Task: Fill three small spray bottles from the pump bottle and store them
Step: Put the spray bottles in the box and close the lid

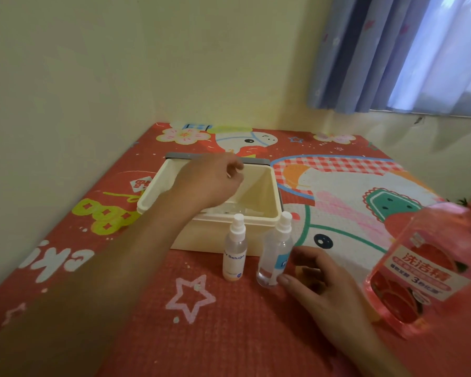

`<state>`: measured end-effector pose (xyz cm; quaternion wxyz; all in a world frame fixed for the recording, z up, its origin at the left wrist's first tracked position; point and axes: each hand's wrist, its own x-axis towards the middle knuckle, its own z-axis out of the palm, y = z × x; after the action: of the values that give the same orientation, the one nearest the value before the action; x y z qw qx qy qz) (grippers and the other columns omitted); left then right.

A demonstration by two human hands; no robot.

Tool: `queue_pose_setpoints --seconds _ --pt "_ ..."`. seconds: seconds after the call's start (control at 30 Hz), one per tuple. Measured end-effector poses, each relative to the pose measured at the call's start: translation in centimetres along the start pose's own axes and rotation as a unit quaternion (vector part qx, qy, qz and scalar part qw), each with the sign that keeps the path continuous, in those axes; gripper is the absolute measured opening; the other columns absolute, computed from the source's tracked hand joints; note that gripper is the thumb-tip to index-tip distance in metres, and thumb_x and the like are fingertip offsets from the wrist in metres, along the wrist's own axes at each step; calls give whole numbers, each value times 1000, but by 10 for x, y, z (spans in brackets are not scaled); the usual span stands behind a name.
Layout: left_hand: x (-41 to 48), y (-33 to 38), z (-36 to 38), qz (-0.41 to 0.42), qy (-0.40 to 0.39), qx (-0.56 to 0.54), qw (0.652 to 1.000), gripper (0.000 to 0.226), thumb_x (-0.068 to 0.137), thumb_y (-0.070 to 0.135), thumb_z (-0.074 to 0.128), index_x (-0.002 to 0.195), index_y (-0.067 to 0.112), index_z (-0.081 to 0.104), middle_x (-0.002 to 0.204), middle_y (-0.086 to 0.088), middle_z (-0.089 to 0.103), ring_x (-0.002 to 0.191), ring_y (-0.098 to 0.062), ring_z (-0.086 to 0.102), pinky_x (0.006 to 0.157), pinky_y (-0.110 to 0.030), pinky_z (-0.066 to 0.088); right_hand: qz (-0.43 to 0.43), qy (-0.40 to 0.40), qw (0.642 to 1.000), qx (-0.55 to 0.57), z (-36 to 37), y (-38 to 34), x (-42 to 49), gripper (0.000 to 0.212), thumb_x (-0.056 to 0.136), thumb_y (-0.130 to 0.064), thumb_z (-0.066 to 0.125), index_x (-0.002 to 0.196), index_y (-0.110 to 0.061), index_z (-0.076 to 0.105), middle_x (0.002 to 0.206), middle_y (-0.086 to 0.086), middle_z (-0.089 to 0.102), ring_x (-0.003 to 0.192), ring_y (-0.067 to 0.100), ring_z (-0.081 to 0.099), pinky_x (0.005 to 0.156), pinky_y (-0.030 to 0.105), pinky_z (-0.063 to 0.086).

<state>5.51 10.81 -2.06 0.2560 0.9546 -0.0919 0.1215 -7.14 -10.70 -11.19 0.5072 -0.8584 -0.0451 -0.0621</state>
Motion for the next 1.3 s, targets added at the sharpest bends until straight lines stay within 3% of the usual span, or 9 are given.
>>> queue_pose_setpoints --seconds 0.1,0.17,0.3,0.5,0.77,0.93,1.1,1.3 --pt "-47 6 -4 60 179 -208 960 14 93 39 56 94 29 66 88 14 68 83 -7 63 68 -22 48 0 -1 1000 14 0 -2 1 48 58 -62 66 105 -51 59 102 -43 62 99 -16 57 76 5 44" --pt "-76 3 -3 97 203 -247 942 21 91 41 54 92 25 66 88 13 67 84 -10 63 63 -21 46 3 4 1000 31 2 -3 1 50 59 -61 67 106 -48 61 103 -34 67 99 -11 60 78 8 45" --pt "-108 -9 10 117 183 -225 950 27 83 46 59 100 25 65 94 15 63 83 -13 62 63 -23 47 -17 -5 998 55 8 -12 1 42 63 -52 71 103 -42 62 99 -37 68 98 -15 61 78 3 46" --pt "-122 -15 30 123 166 -108 972 39 78 50 68 112 33 59 96 22 56 68 -10 55 56 -16 44 -21 5 998 56 14 -13 3 29 78 -25 80 102 -35 66 99 -29 71 94 -6 67 83 11 50" --pt "-131 -16 39 88 123 -68 986 46 75 59 62 115 40 51 97 26 54 66 -2 56 54 -19 48 -38 0 997 70 14 -16 4 26 81 -9 78 99 -25 68 90 -26 73 86 -8 67 71 4 47" --pt "-134 -19 44 62 111 -82 989 48 75 58 65 117 43 47 101 27 59 80 3 58 61 -16 48 -85 18 995 59 5 -26 9 32 81 -10 79 102 -32 70 95 -18 75 89 4 71 79 17 53" --pt "-134 -22 47 60 110 -143 982 41 77 52 64 114 42 53 103 28 60 94 6 59 73 -17 50 -152 30 988 31 -10 -54 28 30 81 -17 77 104 -35 69 97 -22 74 90 3 69 80 13 51" --pt "-136 -24 45 75 141 -193 968 36 77 45 67 110 36 58 99 23 63 92 1 62 72 -16 50 -153 4 987 -56 -12 -94 69 32 81 -34 76 112 -32 70 99 -19 72 88 3 66 74 12 51"
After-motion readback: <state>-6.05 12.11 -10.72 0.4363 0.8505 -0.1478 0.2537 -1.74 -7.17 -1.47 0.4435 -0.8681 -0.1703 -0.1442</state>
